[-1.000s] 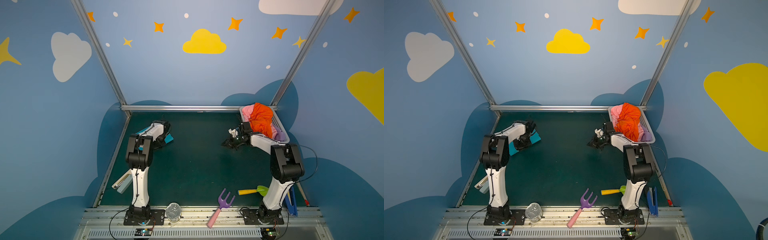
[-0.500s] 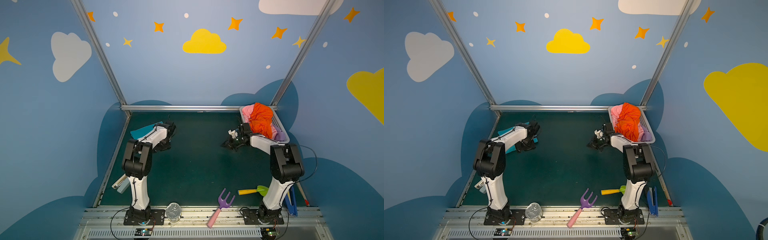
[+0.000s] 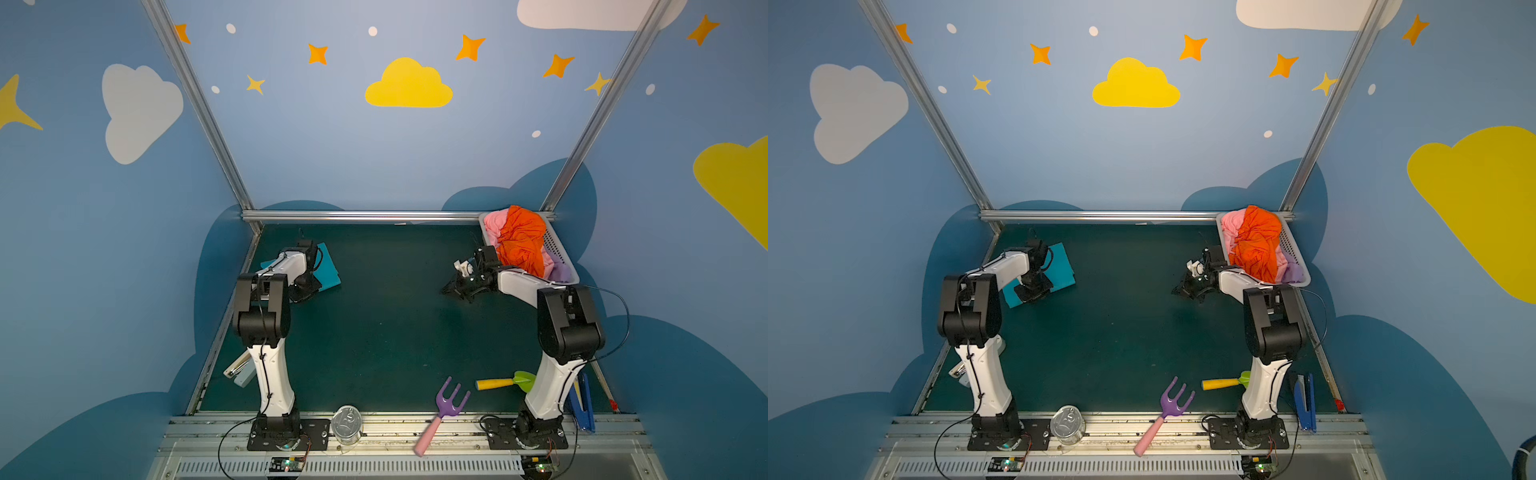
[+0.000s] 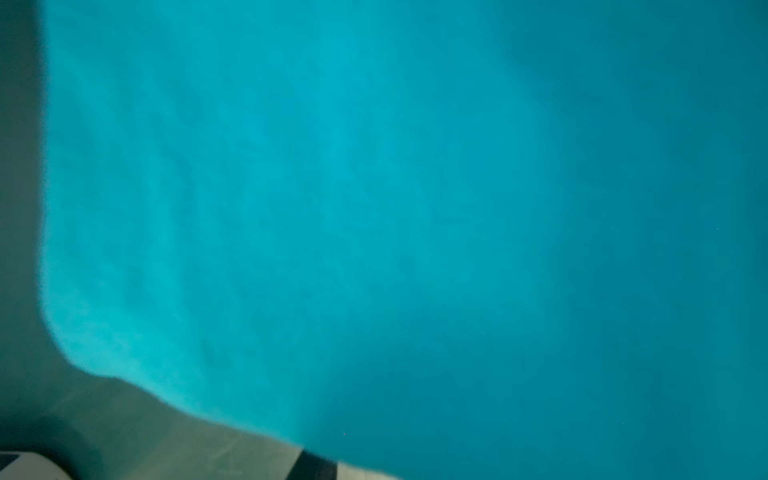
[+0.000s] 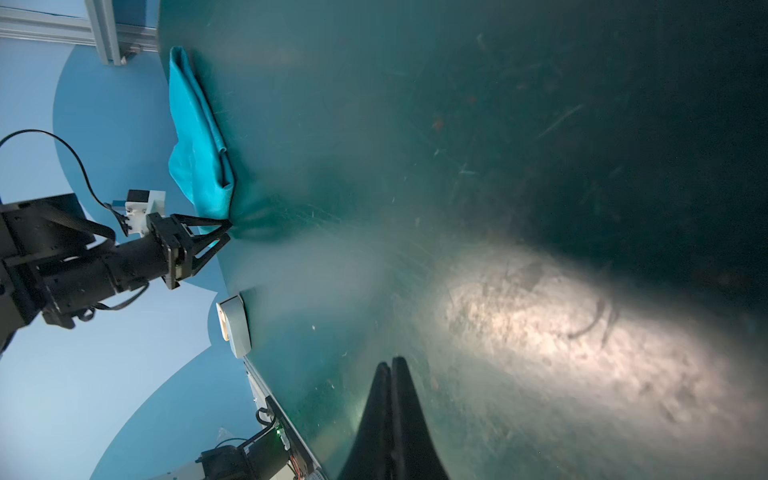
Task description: Fold and stack the t-shirts
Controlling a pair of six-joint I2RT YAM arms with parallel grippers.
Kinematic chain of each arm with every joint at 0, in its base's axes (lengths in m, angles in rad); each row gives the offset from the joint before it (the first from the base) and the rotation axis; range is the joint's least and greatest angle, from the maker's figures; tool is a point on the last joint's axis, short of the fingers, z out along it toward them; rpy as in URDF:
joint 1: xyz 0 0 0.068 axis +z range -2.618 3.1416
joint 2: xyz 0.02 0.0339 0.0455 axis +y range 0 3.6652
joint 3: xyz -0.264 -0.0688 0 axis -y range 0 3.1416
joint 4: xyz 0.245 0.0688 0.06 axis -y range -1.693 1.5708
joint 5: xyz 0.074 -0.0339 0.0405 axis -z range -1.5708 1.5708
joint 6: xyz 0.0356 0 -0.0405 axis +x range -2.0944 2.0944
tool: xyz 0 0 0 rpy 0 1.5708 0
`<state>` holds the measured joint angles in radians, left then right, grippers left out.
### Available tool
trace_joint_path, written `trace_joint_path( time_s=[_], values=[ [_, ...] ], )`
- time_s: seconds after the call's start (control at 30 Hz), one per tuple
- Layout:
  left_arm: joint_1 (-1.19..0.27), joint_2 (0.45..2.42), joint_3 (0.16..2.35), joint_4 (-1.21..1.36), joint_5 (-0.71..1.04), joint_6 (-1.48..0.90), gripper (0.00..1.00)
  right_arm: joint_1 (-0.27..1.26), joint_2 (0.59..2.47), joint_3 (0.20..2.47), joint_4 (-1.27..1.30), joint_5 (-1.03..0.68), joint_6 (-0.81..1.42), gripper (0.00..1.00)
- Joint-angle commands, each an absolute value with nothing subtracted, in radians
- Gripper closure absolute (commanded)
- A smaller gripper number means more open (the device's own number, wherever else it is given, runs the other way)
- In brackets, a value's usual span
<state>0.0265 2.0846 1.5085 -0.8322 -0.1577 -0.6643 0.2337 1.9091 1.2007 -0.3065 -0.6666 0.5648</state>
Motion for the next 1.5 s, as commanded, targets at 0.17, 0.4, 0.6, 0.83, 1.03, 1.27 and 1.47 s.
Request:
trace_joint_path(
  time_s=[0.17, 0.4, 0.6, 0.83, 1.03, 1.27, 1.47],
  values=[
    [0.108, 2.339, 1.845, -0.926, -0.143, -0.614, 0.58, 0.239, 1.973, 1.242, -0.283, -0.677, 0.579, 1.00],
    [0.159, 2.463, 2.072, -1.011, -0.167, -0.618, 0.53, 0.241, 2.024, 1.277, -0.287, -0.679, 0.584, 1.00],
    [0.202, 2.520, 2.190, -1.074, -0.230, -0.623, 0.50, 0.245, 2.047, 1.301, -0.283, -0.683, 0.592, 1.00],
    [0.233, 2.521, 2.224, -1.101, -0.322, -0.639, 0.46, 0.247, 2.044, 1.308, -0.295, -0.679, 0.589, 1.00],
    [0.212, 2.396, 2.123, -1.072, -0.294, -0.655, 0.49, 0.248, 1.983, 1.284, -0.320, -0.655, 0.571, 1.00],
    [0.153, 1.855, 1.578, -0.831, -0.322, -0.737, 0.42, 0.248, 1.770, 1.204, -0.427, -0.525, 0.499, 1.00],
    [0.097, 1.385, 1.210, -0.734, -0.387, -0.754, 0.28, 0.242, 1.525, 1.116, -0.516, -0.374, 0.451, 1.00]
  ],
)
